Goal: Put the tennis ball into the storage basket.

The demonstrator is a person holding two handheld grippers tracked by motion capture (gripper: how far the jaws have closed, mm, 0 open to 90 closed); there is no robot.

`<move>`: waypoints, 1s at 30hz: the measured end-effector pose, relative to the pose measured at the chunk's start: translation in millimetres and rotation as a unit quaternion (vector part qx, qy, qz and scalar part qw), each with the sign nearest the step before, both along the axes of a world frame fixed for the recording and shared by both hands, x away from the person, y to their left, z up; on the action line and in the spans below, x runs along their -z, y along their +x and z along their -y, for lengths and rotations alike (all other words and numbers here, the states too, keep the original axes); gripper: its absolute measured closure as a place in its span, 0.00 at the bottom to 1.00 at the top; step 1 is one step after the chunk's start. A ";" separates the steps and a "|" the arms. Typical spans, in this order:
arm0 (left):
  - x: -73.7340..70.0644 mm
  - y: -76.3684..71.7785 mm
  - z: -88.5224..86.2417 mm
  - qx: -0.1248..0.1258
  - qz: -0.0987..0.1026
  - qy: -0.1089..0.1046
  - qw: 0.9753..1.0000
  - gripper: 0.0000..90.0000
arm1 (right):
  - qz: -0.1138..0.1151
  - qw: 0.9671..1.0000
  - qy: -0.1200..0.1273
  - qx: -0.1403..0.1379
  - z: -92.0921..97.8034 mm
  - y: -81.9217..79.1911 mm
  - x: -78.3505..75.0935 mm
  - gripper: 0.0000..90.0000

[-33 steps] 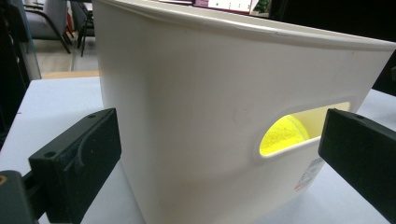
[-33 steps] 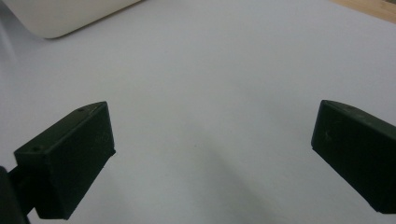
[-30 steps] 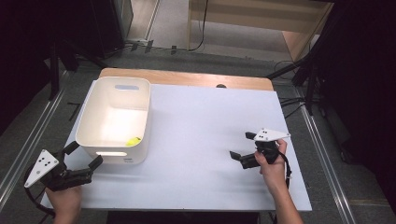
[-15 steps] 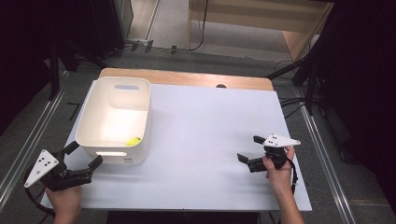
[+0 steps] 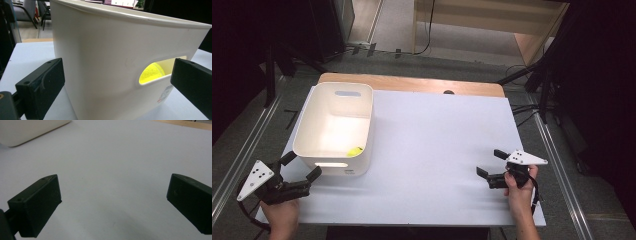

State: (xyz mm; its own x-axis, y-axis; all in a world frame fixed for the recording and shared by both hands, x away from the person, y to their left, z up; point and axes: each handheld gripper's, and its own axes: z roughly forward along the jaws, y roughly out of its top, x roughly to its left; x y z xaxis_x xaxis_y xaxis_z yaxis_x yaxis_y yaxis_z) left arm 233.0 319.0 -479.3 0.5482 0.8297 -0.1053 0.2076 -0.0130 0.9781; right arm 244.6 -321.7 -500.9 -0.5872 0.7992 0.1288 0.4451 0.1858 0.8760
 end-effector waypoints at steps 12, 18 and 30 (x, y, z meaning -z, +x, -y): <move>-0.2 0.0 -0.3 -0.001 -0.001 -0.001 1.000 0.00 | 0.005 1.000 0.011 0.024 18.0 -16.5 8.1 0.00; -0.2 0.2 -0.2 -0.001 0.000 -0.002 1.000 0.00 | 0.001 0.999 0.017 0.034 27.5 -25.2 13.1 0.00; -0.3 0.7 -0.4 -0.002 0.000 -0.004 1.000 0.00 | 0.004 0.998 0.037 0.048 38.3 -30.3 16.8 0.00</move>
State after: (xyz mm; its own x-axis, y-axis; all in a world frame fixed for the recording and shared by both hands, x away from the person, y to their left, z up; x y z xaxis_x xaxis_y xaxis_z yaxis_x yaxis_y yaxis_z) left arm 233.6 319.4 -479.1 0.5456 0.8304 -0.1129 0.2081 -0.0037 0.9781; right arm 214.4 -360.1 -517.7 -0.5092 0.8405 0.1852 0.4502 0.0767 0.8896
